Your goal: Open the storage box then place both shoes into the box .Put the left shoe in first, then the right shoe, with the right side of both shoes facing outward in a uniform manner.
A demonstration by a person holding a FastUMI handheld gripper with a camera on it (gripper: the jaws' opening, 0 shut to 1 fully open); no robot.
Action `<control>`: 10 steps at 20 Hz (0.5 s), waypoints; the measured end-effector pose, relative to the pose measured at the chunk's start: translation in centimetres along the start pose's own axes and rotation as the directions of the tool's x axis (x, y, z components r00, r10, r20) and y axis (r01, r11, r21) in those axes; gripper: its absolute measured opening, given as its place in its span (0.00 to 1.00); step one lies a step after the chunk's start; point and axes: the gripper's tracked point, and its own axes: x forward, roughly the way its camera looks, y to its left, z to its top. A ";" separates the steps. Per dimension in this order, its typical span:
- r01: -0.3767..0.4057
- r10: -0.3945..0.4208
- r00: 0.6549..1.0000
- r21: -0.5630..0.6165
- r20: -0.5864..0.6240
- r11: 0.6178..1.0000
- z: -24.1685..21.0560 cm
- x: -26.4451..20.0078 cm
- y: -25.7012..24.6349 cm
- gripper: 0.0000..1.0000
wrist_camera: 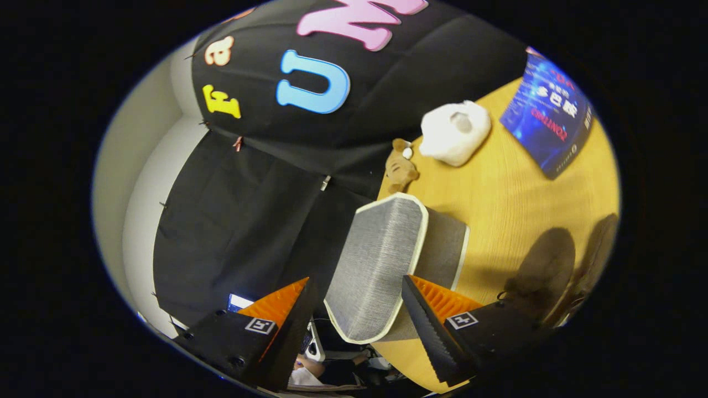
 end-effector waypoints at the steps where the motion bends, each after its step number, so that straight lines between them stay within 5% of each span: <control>1: 0.001 -0.001 1.000 0.031 -0.015 1.000 -0.2 0.6 -0.9 0.96; 5: 0.014 -0.007 0.998 0.106 -0.065 0.994 -1.6 2.5 -3.9 0.96; 10: -0.060 0.082 0.992 0.217 -0.095 0.974 -2.7 4.6 -4.2 0.96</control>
